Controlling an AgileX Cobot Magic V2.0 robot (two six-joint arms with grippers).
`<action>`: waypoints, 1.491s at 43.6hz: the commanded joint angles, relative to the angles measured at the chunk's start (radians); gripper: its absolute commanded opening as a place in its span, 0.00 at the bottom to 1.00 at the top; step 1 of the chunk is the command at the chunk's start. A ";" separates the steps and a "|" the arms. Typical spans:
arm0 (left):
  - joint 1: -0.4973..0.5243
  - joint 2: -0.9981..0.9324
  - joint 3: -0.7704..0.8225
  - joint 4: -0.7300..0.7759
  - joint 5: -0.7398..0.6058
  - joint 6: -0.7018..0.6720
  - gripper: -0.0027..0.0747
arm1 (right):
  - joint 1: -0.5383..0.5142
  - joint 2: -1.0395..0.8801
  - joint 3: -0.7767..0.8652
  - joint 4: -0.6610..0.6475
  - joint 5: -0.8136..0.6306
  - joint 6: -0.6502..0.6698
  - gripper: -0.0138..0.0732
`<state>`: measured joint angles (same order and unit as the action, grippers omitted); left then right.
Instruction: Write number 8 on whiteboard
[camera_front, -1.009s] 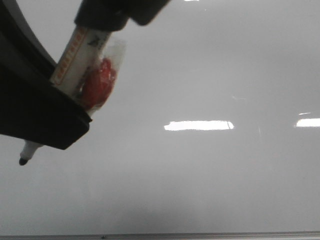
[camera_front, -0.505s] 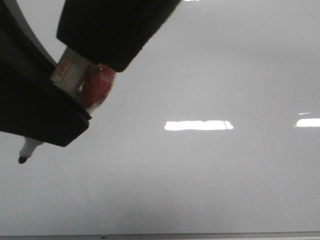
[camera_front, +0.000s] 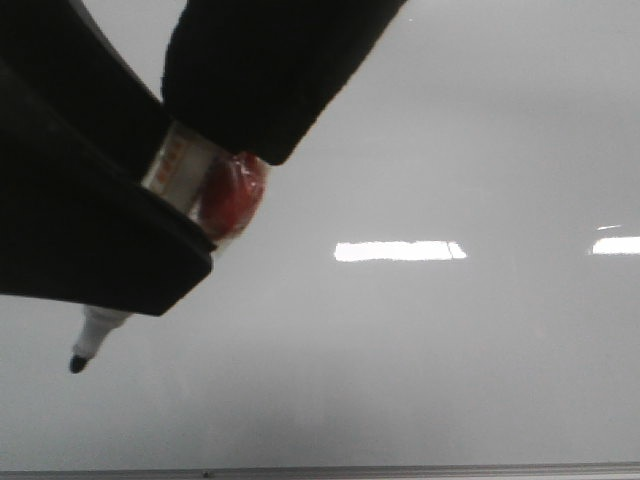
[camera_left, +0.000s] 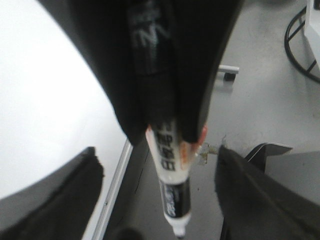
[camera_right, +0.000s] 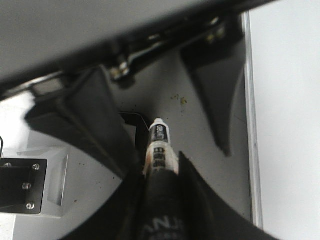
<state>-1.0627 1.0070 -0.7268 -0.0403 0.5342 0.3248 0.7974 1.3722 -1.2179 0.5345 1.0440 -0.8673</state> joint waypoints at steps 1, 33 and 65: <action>0.007 -0.042 -0.029 -0.001 -0.078 -0.036 0.71 | -0.048 -0.028 -0.028 0.015 0.008 0.025 0.08; 0.043 -0.710 0.356 -0.048 -0.199 -0.270 0.01 | -0.480 -0.301 0.407 0.305 -0.406 0.033 0.08; 0.043 -0.718 0.358 -0.048 -0.197 -0.270 0.01 | -0.480 0.237 -0.100 0.585 -0.334 -0.047 0.08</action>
<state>-1.0224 0.2828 -0.3424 -0.0777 0.4149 0.0655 0.3218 1.6188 -1.2629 1.0271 0.7288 -0.8823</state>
